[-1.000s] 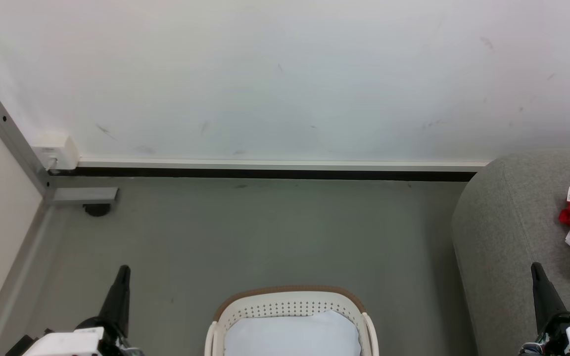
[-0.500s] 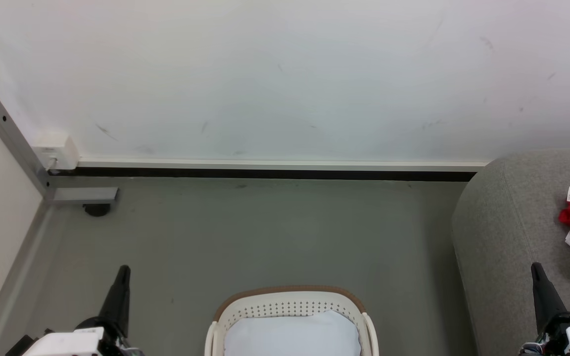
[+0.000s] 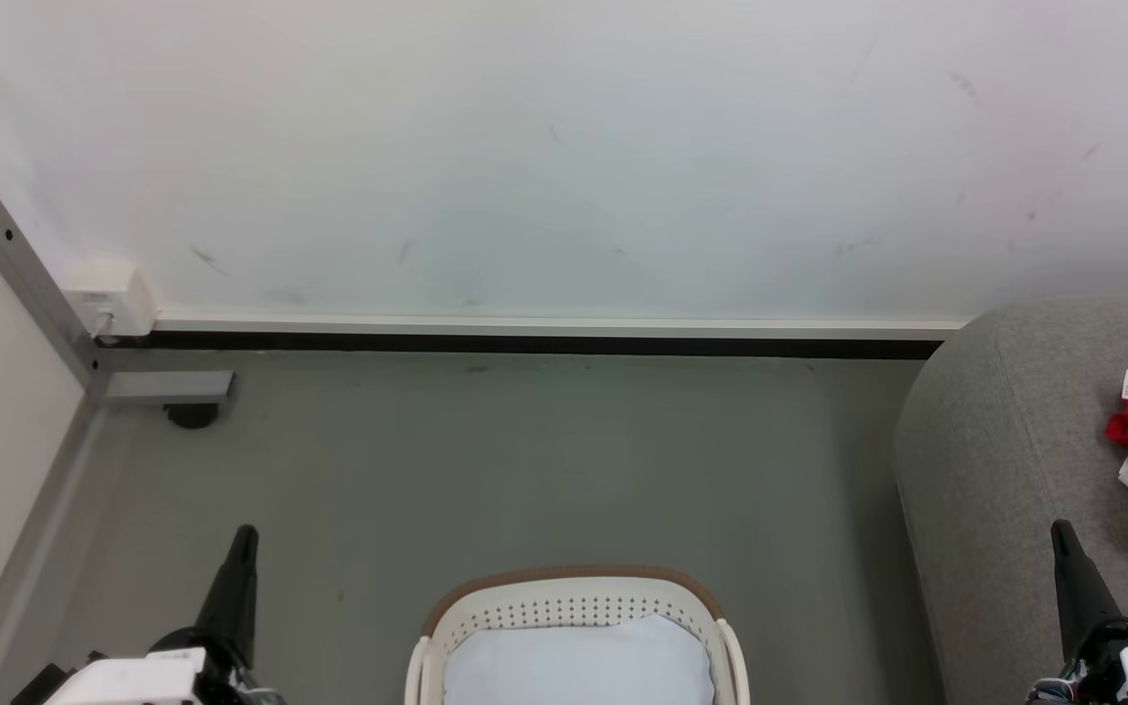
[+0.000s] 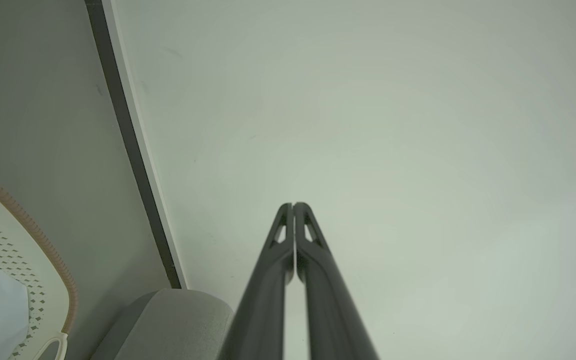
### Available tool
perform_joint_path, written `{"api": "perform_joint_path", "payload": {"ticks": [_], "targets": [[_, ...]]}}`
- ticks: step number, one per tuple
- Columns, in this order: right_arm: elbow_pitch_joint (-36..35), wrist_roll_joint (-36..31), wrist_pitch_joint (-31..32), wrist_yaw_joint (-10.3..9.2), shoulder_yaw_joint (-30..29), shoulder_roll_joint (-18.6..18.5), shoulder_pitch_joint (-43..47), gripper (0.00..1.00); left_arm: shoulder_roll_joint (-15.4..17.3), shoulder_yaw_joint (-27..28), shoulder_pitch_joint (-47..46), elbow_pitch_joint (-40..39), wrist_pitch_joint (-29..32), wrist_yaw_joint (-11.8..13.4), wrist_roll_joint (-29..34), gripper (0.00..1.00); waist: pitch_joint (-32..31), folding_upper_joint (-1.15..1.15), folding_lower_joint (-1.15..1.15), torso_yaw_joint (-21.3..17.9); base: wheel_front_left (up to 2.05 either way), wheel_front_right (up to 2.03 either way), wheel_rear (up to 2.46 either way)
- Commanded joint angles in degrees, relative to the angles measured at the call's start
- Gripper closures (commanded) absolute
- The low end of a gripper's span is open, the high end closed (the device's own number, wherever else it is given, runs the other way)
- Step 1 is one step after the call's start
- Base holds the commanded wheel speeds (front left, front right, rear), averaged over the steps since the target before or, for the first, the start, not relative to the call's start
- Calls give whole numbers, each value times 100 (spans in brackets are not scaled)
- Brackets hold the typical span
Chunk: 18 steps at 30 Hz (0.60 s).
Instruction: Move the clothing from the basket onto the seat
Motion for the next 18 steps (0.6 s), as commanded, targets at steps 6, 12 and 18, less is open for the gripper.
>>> {"api": "perform_joint_path", "payload": {"ticks": [6, 12, 18], "targets": [[15, -28, 19, -12, -25, 1, -76, 100, 41, 10, -53, -16, 22, -22, -76, 100, 0, 0, 0, 0, 0, 0, 0], [15, -28, 19, -12, -25, 1, -76, 100, 41, 10, -53, -17, 22, -23, -76, 100, 0, 0, 0, 0, 0, 0, 0], [15, -29, 19, -12, -26, 2, -76, 100, 41, 10, -53, -17, 22, -22, -76, 100, 0, 0, 0, 0, 0, 0, 0]]}}
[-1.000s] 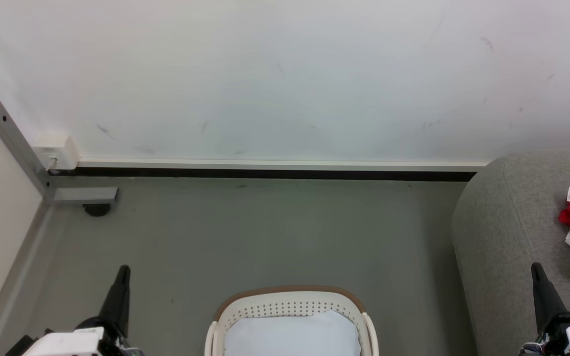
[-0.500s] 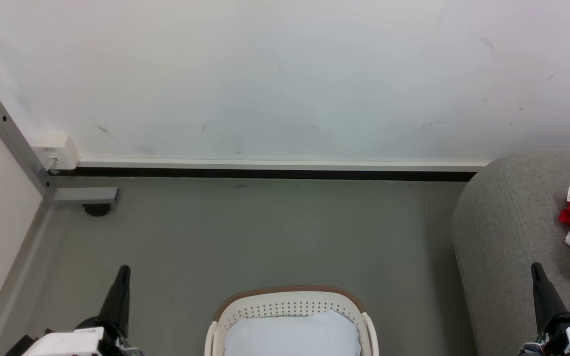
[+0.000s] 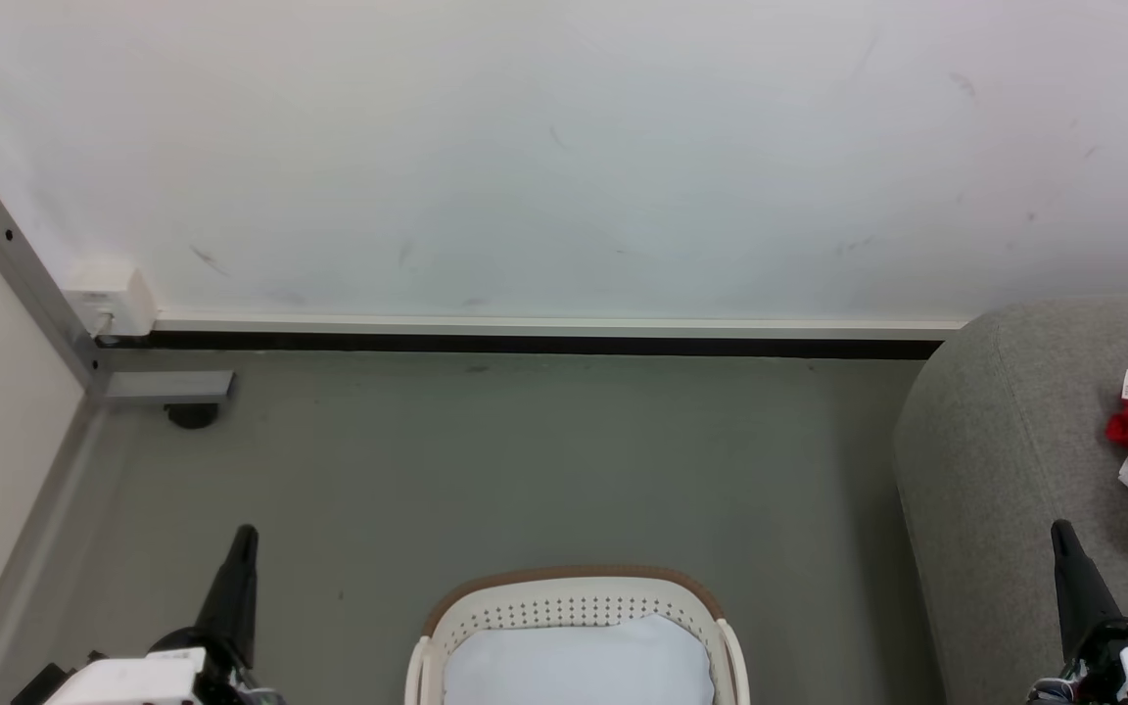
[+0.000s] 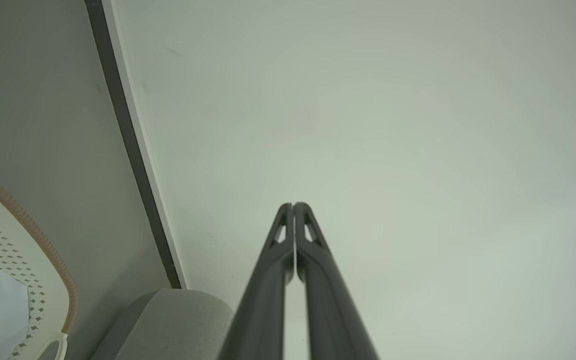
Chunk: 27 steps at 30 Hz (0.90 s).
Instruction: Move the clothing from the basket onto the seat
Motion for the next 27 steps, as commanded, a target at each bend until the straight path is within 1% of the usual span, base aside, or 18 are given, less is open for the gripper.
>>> {"api": "perform_joint_path", "payload": {"ticks": [1, 27], "targets": [[15, -29, 19, -11, -26, 2, -76, 100, 41, 10, -53, -17, 22, -22, -76, 100, 0, 0, 0, 0, 0, 0, 0], [15, -30, 20, -11, -26, 2, -77, 100, 41, 9, -53, -17, 21, -23, -77, 100, 0, 0, 0, 0, 0, 0, 0]]}}
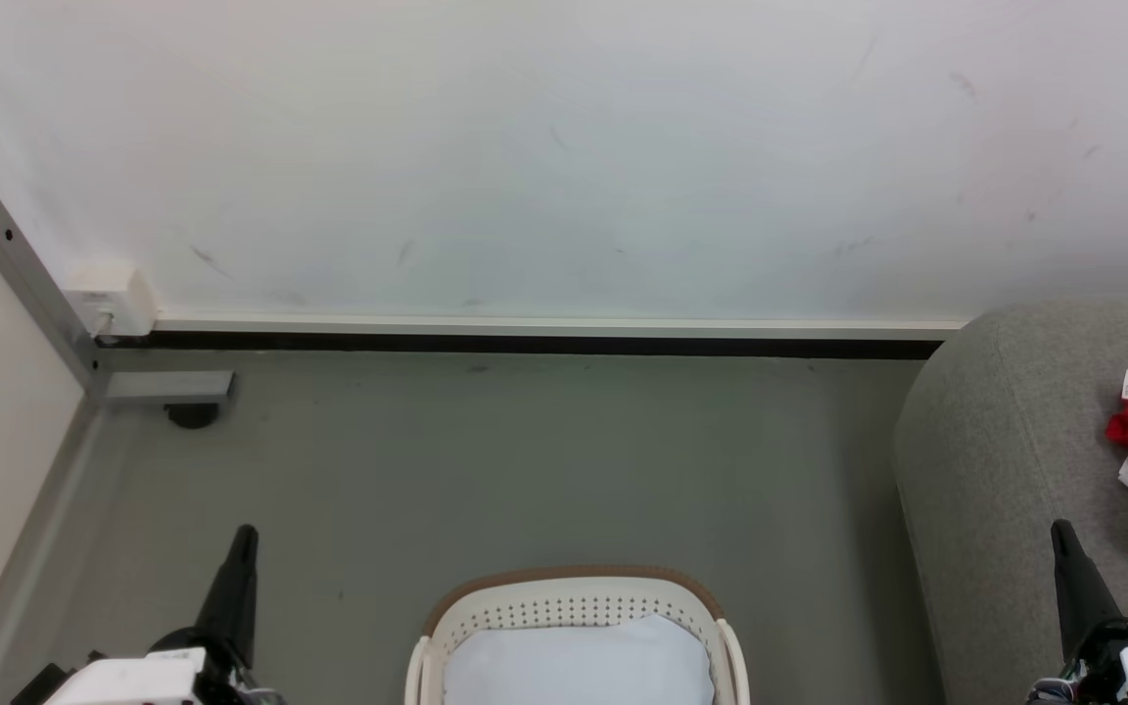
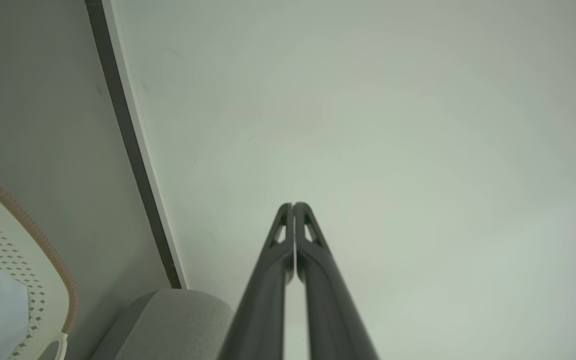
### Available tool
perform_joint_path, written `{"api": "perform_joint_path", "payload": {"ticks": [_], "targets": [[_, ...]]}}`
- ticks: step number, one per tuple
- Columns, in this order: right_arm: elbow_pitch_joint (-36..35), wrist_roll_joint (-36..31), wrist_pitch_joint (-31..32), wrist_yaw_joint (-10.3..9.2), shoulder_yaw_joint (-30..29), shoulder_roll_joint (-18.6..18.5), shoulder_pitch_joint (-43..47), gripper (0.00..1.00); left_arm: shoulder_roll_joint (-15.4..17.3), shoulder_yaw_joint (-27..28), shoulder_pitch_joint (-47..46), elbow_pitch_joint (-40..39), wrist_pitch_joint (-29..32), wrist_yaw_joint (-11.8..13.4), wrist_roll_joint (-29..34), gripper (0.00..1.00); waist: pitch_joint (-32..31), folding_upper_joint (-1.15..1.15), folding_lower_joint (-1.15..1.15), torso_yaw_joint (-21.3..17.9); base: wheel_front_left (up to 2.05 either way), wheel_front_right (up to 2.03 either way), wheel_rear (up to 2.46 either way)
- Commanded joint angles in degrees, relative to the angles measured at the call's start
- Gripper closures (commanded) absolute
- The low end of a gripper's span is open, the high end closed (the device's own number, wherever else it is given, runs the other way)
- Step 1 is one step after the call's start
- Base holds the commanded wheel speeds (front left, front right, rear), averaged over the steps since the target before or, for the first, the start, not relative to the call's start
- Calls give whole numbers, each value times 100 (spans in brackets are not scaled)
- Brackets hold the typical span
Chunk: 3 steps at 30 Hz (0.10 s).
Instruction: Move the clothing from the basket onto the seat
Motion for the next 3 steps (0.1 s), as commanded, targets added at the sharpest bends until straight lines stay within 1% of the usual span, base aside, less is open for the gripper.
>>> {"api": "perform_joint_path", "payload": {"ticks": [1, 3], "targets": [[15, -30, 19, -11, -25, 1, -77, 100, 41, 9, -53, -17, 21, -23, -77, 100, 0, 0, 0, 0, 0, 0, 0], [15, -31, 19, -12, -25, 1, -77, 100, 41, 9, -53, -17, 21, -23, -77, 100, 0, 0, 0, 0, 0, 0, 0]]}}
